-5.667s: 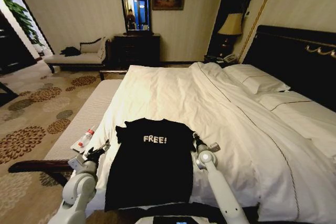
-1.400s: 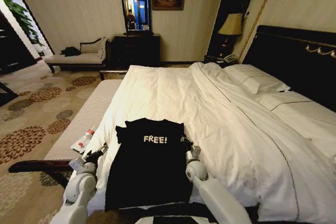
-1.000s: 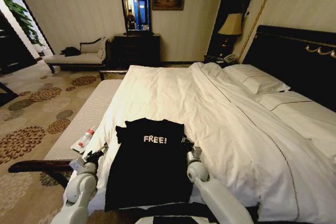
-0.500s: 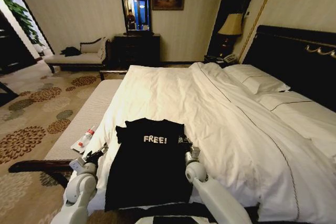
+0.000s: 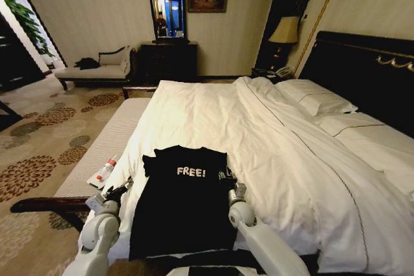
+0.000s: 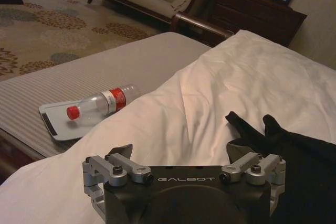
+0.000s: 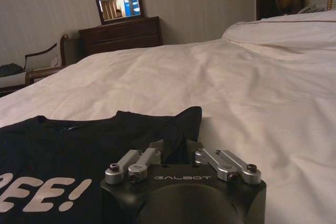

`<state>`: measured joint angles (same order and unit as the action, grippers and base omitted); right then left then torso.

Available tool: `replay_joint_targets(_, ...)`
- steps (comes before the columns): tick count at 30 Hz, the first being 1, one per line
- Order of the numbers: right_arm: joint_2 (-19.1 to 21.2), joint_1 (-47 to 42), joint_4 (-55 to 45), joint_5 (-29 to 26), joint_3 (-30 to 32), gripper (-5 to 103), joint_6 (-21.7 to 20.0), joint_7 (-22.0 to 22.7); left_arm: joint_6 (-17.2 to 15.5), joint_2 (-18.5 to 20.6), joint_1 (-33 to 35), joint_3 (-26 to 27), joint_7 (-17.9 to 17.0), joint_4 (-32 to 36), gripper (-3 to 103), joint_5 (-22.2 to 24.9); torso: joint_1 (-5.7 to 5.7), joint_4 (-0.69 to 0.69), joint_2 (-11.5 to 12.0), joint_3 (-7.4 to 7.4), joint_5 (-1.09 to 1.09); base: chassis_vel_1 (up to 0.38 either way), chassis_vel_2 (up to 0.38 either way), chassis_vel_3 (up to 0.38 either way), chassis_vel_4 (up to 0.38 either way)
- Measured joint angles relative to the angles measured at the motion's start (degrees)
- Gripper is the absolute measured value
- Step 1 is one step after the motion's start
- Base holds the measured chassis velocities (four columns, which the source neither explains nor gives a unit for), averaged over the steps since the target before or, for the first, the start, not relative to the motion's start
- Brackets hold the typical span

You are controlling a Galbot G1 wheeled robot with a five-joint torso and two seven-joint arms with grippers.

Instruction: Fold the clothes on the bed.

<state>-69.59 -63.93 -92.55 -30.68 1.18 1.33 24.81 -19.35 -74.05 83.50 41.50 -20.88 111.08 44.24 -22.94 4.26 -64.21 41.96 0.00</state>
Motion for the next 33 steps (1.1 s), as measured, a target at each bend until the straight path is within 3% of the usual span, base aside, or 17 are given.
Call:
replay_joint_targets(4,0.0,-0.3,-0.2,0.0,0.1,8,0.3,-0.1,0.1,0.1,0.1,0.1,0.0,0.1,100,0.0,0.0,0.0,0.0,0.0,0.0,0.0,0.0,0.0,0.0)
replay_joint_targets(6,0.0,-0.4,-0.2,0.0,0.1,8,0.4,-0.1,0.1,0.1,0.2,0.1,0.0,0.1,100,0.0,0.0,0.0,0.0,0.0,0.0,0.0,0.0,0.0,0.0)
replay_joint_targets(8,0.0,-0.5,-0.3,0.0,0.2,1,0.5,-0.2,0.1,0.1,0.2,0.2,0.0,0.1,100,0.0,0.0,0.0,0.0,0.0,0.0,0.0,0.0,0.0,0.0)
replay_joint_targets(20,-1.1,-1.5,-2.9,-0.8,4.1,0,3.5,-0.9,0.3,0.1,0.4,0.5,0.0,0.3,100,0.1,0.0,-0.01,0.0,0.0,0.0,0.0,0.0,0.0,0.0)
replay_joint_targets(33,-3.3,-3.5,1.1,-0.2,15.9,0,4.8,1.7,0.4,-0.2,0.5,0.4,0.0,1.1,100,0.2,0.0,-0.01,0.0,0.0,0.01,0.0,0.0,0.0,0.0)
